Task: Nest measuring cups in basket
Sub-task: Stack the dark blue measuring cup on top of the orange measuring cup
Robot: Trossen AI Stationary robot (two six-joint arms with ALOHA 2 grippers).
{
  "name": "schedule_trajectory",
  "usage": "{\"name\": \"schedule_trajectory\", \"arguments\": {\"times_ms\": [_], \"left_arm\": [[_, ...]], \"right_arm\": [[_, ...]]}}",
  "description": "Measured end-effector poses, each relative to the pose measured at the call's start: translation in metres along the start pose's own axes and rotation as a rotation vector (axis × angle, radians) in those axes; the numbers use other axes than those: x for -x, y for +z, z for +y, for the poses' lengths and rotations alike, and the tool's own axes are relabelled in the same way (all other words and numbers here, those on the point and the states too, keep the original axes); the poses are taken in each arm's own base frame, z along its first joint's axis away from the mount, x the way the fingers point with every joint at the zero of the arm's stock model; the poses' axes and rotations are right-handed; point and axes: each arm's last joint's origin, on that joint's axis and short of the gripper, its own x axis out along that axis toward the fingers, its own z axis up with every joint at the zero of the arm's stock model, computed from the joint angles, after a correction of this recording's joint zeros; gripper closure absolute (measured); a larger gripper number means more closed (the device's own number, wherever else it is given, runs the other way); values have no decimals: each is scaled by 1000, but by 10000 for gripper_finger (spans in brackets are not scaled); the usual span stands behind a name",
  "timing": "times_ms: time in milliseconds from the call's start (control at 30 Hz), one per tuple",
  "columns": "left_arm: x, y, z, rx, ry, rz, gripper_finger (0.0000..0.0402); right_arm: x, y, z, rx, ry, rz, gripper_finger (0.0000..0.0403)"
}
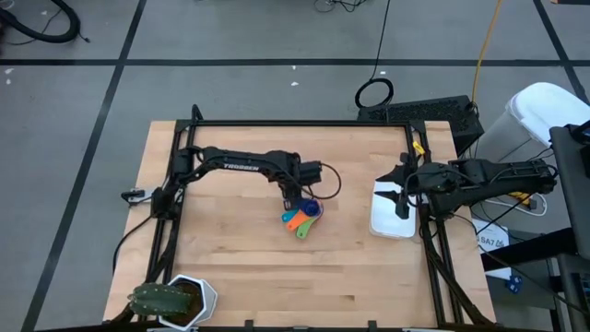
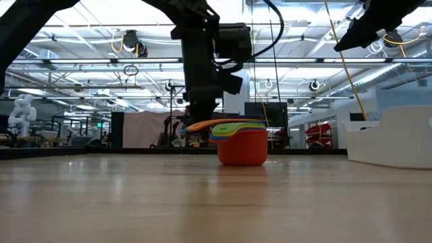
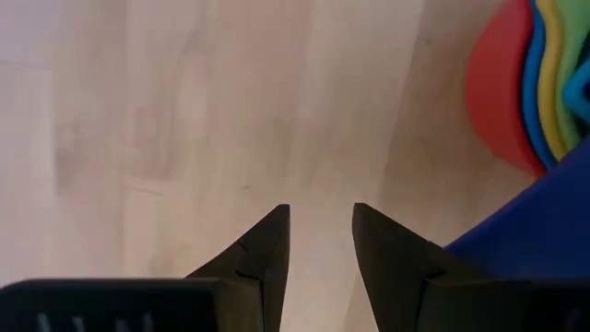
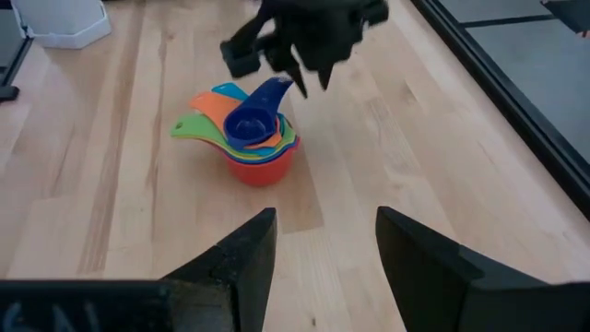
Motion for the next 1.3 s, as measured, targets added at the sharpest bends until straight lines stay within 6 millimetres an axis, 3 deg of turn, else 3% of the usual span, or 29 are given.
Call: {"name": "schedule_trajectory", "arguments": {"times_ms": [267, 400, 600, 933, 1300], "left_arm": [[-6, -2, -4, 1, -10, -11, 277], [-3, -4, -9, 17, -122, 11, 277], [3, -11, -23, 40, -247, 87, 277], [7, -13, -45, 39, -265, 99, 277], [15, -3, -49, 76, -338, 31, 277]], "right_arm": [[-3, 1, 1, 9, -2, 8, 225], [-5, 1, 2, 12, -3, 16, 225], [-7, 3, 3, 33, -3, 10, 225], [-10, 7, 4, 48, 0, -16, 225], [-10, 7, 4, 48, 0, -16, 225]]}}
